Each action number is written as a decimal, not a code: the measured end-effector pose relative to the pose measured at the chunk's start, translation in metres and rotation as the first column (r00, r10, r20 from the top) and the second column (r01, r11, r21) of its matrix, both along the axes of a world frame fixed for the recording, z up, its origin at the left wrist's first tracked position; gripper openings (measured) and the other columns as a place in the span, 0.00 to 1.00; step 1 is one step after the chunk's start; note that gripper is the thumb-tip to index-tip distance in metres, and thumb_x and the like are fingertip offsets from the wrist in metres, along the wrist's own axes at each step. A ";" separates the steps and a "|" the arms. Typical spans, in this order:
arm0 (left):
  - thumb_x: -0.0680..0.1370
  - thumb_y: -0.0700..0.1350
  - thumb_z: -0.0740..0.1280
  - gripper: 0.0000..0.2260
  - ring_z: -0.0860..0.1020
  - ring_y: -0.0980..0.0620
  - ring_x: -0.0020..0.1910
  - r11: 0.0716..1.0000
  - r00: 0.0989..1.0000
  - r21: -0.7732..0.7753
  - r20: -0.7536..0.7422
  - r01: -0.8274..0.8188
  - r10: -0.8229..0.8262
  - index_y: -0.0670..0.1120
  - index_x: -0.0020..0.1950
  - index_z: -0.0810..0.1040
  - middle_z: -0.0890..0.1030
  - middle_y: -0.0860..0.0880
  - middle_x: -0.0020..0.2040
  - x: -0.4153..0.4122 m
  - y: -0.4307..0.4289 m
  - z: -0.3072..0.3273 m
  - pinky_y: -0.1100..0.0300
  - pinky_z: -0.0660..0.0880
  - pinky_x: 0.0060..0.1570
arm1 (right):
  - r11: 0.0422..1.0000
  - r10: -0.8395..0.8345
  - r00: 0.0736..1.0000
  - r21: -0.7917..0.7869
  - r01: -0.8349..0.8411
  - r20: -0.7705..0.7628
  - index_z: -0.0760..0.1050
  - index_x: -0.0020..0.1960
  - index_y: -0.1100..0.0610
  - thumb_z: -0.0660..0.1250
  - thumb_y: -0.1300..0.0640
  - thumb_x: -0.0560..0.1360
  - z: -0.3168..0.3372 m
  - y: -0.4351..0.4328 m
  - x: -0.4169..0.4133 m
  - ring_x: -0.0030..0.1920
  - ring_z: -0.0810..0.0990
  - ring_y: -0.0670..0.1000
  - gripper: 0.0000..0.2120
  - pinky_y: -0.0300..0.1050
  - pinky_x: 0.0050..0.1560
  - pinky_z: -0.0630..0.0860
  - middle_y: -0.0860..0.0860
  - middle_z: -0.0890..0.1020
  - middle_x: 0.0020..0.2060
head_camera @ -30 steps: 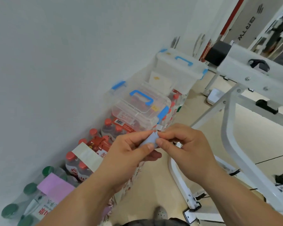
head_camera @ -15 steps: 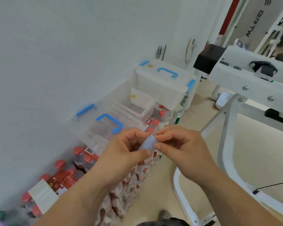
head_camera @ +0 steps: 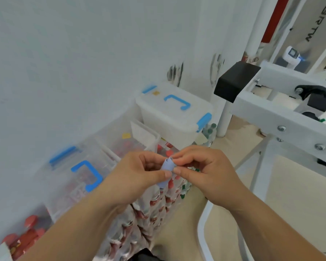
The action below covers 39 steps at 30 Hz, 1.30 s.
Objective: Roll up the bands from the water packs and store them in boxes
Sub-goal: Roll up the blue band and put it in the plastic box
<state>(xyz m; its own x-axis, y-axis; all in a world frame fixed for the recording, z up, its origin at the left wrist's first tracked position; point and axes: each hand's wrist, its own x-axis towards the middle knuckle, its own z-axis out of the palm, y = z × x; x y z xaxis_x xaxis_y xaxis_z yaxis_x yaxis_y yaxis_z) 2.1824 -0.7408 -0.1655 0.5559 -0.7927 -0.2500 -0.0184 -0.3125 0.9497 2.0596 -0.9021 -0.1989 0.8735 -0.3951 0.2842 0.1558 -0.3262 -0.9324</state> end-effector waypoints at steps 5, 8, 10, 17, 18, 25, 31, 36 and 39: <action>0.76 0.38 0.73 0.07 0.85 0.43 0.50 0.998 0.996 0.043 0.071 0.045 -0.048 0.47 0.50 0.85 0.87 0.47 0.46 0.030 -0.038 0.007 0.44 0.80 0.57 | 0.997 -0.038 0.999 0.060 0.039 -0.025 0.86 0.46 0.56 0.77 0.67 0.71 -0.001 -0.030 0.028 0.50 0.86 0.50 0.08 0.42 0.51 0.81 0.47 0.86 0.46; 0.77 0.38 0.70 0.07 0.84 0.41 0.50 0.996 0.993 0.031 0.085 0.084 -0.086 0.47 0.52 0.84 0.87 0.46 0.47 0.052 -0.064 0.009 0.45 0.81 0.55 | 0.993 -0.103 0.993 0.055 0.106 -0.059 0.86 0.48 0.56 0.76 0.65 0.72 0.005 -0.051 0.047 0.48 0.86 0.50 0.07 0.44 0.51 0.81 0.48 0.87 0.46; 0.78 0.39 0.70 0.07 0.83 0.38 0.50 0.995 0.991 0.015 0.086 0.098 -0.099 0.48 0.52 0.84 0.87 0.45 0.47 0.068 -0.081 0.010 0.43 0.82 0.52 | 0.985 -0.154 0.983 0.058 0.160 -0.100 0.85 0.49 0.55 0.77 0.63 0.72 0.011 -0.062 0.058 0.46 0.86 0.49 0.08 0.44 0.50 0.82 0.48 0.87 0.44; 0.78 0.42 0.70 0.06 0.84 0.50 0.51 0.992 0.984 -0.044 0.144 0.116 -0.108 0.50 0.53 0.84 0.87 0.51 0.47 0.137 -0.139 0.006 0.51 0.80 0.57 | 0.866 -0.494 0.831 -0.055 0.498 -0.257 0.83 0.50 0.46 0.74 0.48 0.73 0.007 -0.105 0.093 0.45 0.82 0.39 0.06 0.35 0.44 0.77 0.41 0.85 0.44; 0.78 0.42 0.70 0.05 0.84 0.53 0.49 0.993 0.983 -0.052 0.155 0.106 -0.097 0.50 0.52 0.84 0.87 0.52 0.46 0.143 -0.147 0.003 0.55 0.80 0.54 | 0.844 -0.529 0.795 -0.083 0.530 -0.298 0.83 0.50 0.45 0.74 0.47 0.74 0.002 -0.110 0.094 0.46 0.81 0.38 0.06 0.34 0.44 0.74 0.41 0.84 0.45; 0.78 0.42 0.70 0.06 0.82 0.58 0.45 0.986 0.968 -0.061 0.209 0.158 -0.142 0.50 0.54 0.82 0.86 0.53 0.47 0.157 -0.189 -0.028 0.61 0.77 0.47 | 0.766 -0.616 0.627 -0.179 0.617 -0.476 0.78 0.56 0.43 0.74 0.45 0.73 -0.031 -0.140 0.102 0.50 0.80 0.44 0.13 0.44 0.49 0.78 0.43 0.76 0.57; 0.78 0.49 0.71 0.06 0.82 0.55 0.50 0.989 0.950 0.021 0.276 0.147 -0.147 0.53 0.54 0.82 0.85 0.54 0.49 0.155 -0.199 -0.055 0.54 0.80 0.54 | 0.752 -0.641 0.621 -0.210 0.624 -0.451 0.78 0.48 0.42 0.76 0.49 0.72 -0.051 -0.143 0.109 0.40 0.83 0.44 0.09 0.48 0.46 0.83 0.44 0.74 0.55; 0.78 0.47 0.70 0.09 0.80 0.59 0.51 0.991 0.924 0.044 0.359 0.126 -0.133 0.52 0.58 0.81 0.83 0.58 0.51 0.152 -0.202 -0.063 0.58 0.78 0.54 | 0.746 -0.639 0.645 -0.133 0.653 -0.419 0.77 0.45 0.36 0.75 0.46 0.69 -0.064 -0.144 0.109 0.48 0.82 0.50 0.09 0.54 0.49 0.83 0.38 0.73 0.51; 0.78 0.47 0.70 0.10 0.80 0.60 0.51 0.993 0.921 0.061 0.370 0.104 -0.119 0.53 0.59 0.81 0.83 0.59 0.51 0.151 -0.203 -0.062 0.61 0.77 0.53 | 0.752 -0.635 0.666 -0.120 0.648 -0.391 0.78 0.45 0.36 0.75 0.47 0.69 -0.069 -0.144 0.108 0.48 0.82 0.50 0.09 0.53 0.51 0.83 0.39 0.73 0.52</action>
<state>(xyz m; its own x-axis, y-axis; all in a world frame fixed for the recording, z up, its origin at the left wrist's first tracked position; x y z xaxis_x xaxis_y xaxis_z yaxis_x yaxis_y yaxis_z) 2.3338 -0.9435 -0.2273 0.5234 -0.8489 -0.0744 -0.4057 -0.3250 0.8543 2.1680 -1.0465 -0.2681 0.4311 -0.9016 -0.0348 -0.4527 -0.1828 -0.8727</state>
